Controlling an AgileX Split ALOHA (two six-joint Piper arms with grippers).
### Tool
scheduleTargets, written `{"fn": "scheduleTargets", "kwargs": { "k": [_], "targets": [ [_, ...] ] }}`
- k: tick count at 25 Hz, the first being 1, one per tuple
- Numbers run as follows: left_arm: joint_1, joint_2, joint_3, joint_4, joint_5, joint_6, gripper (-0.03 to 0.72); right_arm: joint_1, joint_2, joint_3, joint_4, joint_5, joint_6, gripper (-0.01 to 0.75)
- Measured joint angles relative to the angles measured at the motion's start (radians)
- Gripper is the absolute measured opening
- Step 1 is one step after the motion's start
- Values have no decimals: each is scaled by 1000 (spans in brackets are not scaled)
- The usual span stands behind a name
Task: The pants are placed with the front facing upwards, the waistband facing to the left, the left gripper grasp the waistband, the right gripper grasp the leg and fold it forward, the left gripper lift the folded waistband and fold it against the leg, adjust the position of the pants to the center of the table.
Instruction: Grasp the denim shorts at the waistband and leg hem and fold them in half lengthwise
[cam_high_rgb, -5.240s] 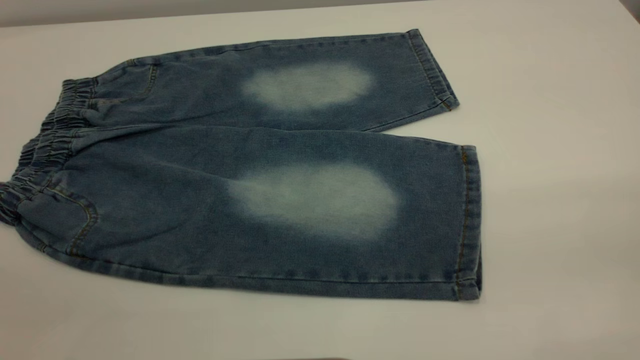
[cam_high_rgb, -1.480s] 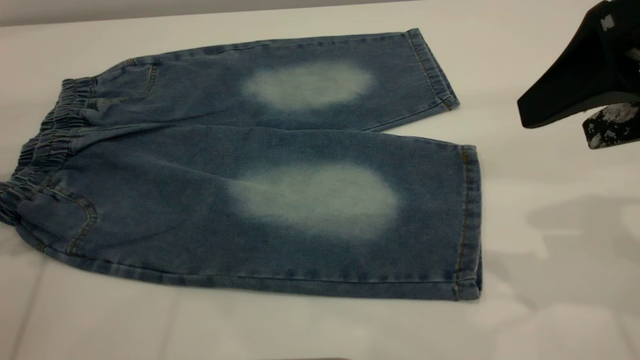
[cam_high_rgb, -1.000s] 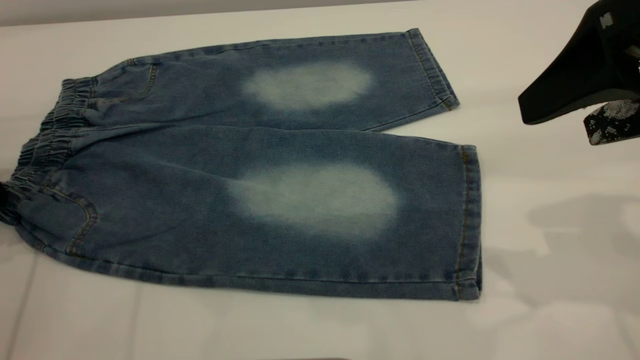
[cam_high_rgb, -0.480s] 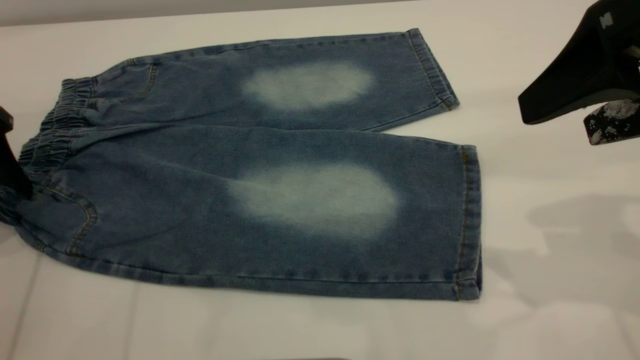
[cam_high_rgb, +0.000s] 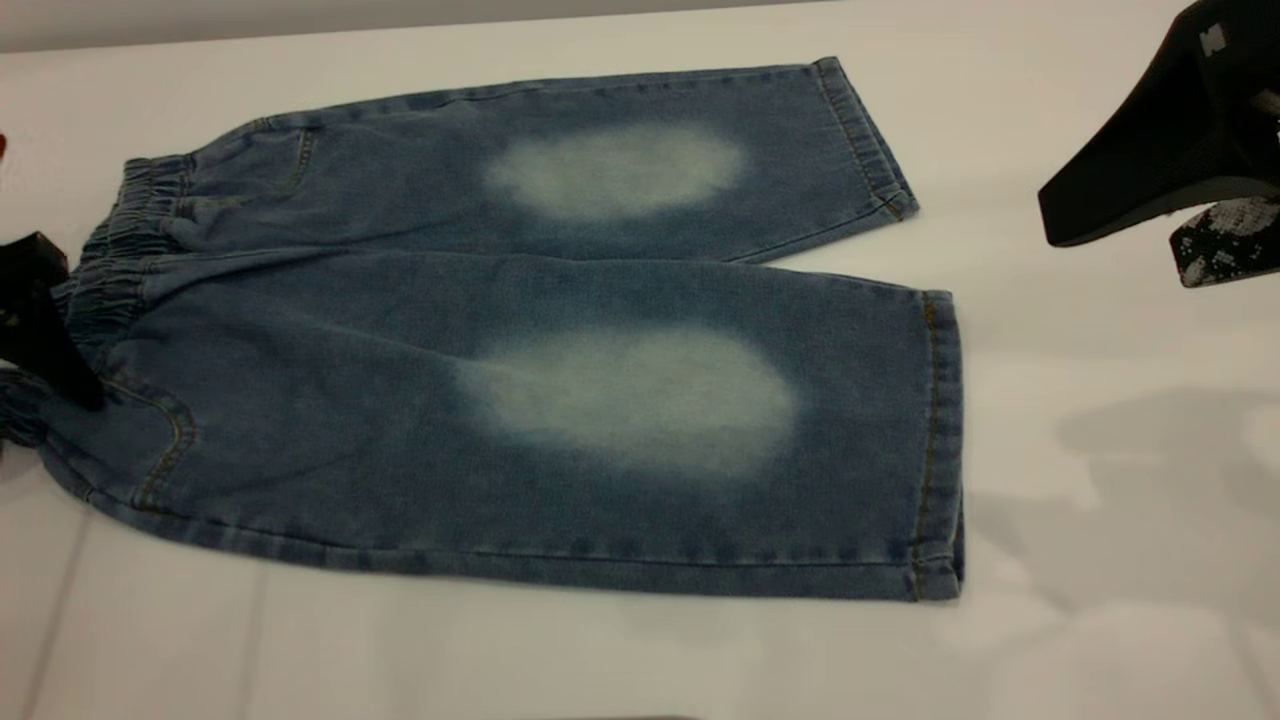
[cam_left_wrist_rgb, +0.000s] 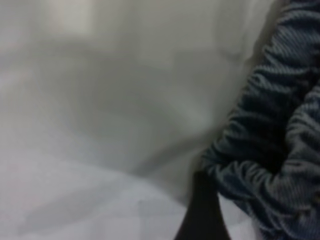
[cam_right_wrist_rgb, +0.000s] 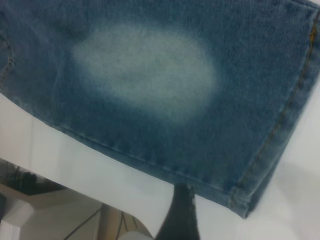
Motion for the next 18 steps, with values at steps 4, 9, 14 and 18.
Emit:
{"fn": "scheduleTargets", "kwargs": {
  "k": [4,9,14,18],
  "targets": [
    [-4,3,-2,0,-12,0,379,0,0,0,0,12,0,571],
    [-8,-3,-3,-7,6,0,83,0,14,1,0,71,43,571],
    [-12,-90,-3,-3,41,13,71,0,116,41,20,76,61,571],
    [-18,-178,-3,-3,59,42,71,0,254,49,110,90,-28,561]
  ]
}}
